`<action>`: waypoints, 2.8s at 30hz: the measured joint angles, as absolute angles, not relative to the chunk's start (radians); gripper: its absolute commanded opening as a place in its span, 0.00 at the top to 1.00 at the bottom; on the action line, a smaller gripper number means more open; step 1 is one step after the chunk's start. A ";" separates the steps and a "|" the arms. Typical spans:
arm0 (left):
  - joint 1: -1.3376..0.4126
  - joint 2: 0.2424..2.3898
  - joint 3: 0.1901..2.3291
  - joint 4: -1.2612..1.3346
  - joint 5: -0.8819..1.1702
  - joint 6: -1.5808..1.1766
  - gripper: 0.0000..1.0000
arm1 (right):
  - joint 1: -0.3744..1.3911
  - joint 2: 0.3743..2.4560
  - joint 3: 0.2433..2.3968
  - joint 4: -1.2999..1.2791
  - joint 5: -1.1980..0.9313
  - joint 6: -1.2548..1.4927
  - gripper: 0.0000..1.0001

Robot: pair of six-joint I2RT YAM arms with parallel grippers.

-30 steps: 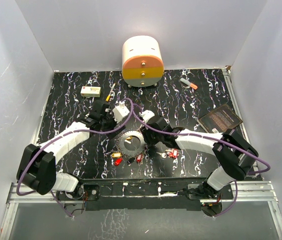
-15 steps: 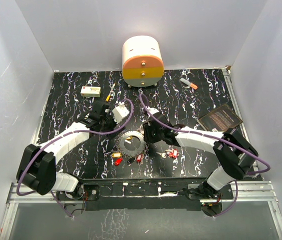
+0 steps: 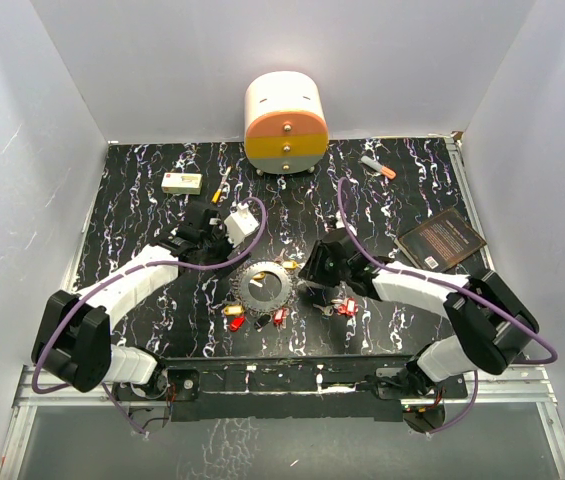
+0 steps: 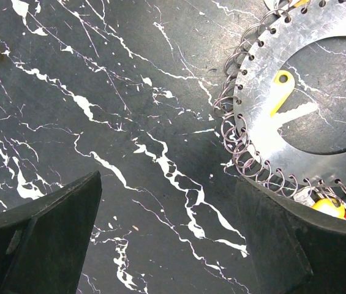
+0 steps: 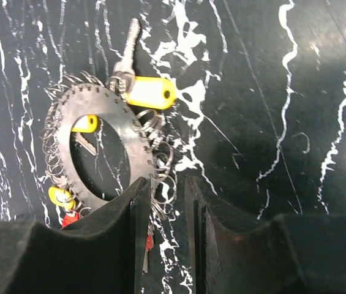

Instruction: Put the keys on the keyring

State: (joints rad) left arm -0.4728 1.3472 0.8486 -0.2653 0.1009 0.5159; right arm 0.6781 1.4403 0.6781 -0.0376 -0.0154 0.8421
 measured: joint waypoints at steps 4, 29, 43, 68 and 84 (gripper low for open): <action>-0.473 1.347 0.849 -0.263 0.102 0.516 0.12 | 0.661 1.449 0.634 0.001 -0.050 0.902 0.70; -0.473 1.347 0.844 -0.260 0.105 0.519 0.12 | 0.661 1.547 0.577 0.208 -0.187 1.050 0.68; -0.473 1.347 0.838 -0.260 0.105 0.522 0.12 | 0.652 1.599 0.568 0.280 -0.209 1.172 0.69; -0.473 1.348 0.836 -0.259 0.105 0.528 0.12 | 0.565 1.660 0.551 0.381 -0.311 1.203 0.72; -0.473 1.348 0.835 -0.259 0.105 0.528 0.12 | 0.562 1.710 0.596 0.371 -0.377 1.125 0.88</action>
State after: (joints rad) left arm -0.4728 1.3476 0.8352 -0.2588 0.1047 0.5278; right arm 0.5617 1.7096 0.5957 0.3706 -0.3771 1.1248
